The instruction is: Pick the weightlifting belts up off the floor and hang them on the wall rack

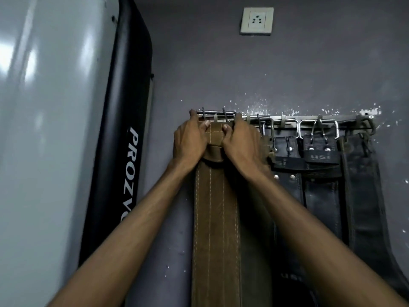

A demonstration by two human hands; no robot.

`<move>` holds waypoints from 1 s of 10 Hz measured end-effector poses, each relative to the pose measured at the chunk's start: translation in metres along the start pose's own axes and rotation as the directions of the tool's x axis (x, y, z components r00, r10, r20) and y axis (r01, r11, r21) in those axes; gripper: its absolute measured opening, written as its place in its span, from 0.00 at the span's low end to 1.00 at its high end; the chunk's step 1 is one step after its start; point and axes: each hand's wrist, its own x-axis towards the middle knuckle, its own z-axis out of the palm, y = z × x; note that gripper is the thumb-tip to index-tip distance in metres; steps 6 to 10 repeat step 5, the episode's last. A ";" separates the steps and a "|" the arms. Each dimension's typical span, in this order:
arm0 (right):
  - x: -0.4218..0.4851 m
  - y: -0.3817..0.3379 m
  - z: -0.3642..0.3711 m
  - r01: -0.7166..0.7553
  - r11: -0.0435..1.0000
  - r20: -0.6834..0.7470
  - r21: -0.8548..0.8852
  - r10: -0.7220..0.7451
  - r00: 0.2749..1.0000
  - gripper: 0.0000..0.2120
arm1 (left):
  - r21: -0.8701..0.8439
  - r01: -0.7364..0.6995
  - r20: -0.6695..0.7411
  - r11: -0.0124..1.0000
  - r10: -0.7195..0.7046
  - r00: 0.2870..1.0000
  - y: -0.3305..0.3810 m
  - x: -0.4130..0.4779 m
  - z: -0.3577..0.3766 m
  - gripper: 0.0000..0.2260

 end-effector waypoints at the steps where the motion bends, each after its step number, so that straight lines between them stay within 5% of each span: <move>1: -0.002 0.005 0.003 0.024 0.996 -0.014 -0.081 -0.025 1.000 0.17 | 0.007 -0.026 0.007 1.000 0.026 1.000 -0.013 0.002 0.012 0.23; 3: -0.015 0.007 0.004 0.082 0.993 -0.028 -0.086 -0.084 0.996 0.30 | 0.036 -0.091 -0.021 0.995 0.091 0.996 -0.026 -0.021 0.018 0.24; 5: -0.026 0.006 -0.015 -0.036 0.996 0.062 0.084 0.031 0.998 0.22 | 0.061 -0.060 0.087 0.996 0.054 0.995 -0.033 -0.029 0.006 0.26; 10: -0.026 0.006 -0.015 -0.036 0.996 0.062 0.084 0.031 0.998 0.22 | 0.061 -0.060 0.087 0.996 0.054 0.995 -0.033 -0.029 0.006 0.26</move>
